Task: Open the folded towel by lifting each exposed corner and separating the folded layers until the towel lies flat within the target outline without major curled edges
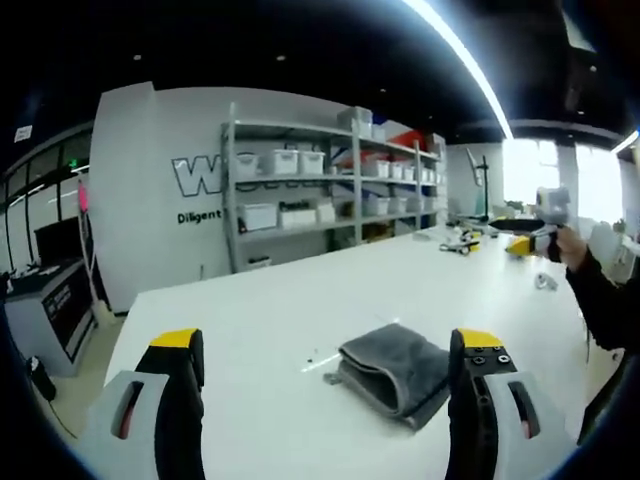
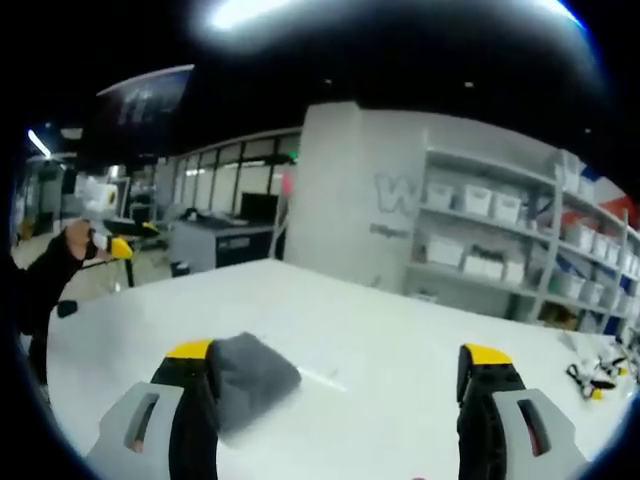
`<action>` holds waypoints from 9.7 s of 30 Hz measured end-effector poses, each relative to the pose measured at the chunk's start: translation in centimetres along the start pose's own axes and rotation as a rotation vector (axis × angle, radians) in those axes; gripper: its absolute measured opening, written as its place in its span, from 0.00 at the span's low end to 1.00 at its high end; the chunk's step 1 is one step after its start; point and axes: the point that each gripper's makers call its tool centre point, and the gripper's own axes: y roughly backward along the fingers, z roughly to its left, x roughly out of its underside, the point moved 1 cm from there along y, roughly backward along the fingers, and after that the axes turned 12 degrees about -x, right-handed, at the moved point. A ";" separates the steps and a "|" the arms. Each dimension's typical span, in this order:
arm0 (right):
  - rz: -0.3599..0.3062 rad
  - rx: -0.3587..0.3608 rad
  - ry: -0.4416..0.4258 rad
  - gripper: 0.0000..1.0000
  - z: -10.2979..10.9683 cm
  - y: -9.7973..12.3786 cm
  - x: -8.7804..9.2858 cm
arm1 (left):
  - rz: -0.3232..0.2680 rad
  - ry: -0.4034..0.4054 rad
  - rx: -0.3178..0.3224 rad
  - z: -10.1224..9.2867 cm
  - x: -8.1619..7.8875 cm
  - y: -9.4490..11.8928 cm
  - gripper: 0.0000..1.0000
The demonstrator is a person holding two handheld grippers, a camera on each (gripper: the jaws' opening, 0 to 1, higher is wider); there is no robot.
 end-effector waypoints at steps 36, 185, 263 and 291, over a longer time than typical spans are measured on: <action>0.082 0.008 0.037 1.00 -4.8 -6.2 -1.0 | 0.055 -0.004 0.034 0.9 -0.6 -5.5 1.00; 0.318 -0.420 -0.546 0.49 10.6 -13.1 17.3 | 0.523 0.438 0.406 -12.6 18.5 -9.1 0.41; 0.296 -0.480 -0.717 0.20 13.7 -11.5 18.4 | 0.531 0.496 0.458 -14.5 19.2 -6.6 0.13; 0.274 -0.512 -0.660 0.14 15.3 -9.8 18.5 | 0.474 0.458 0.453 -15.3 19.2 -4.1 0.10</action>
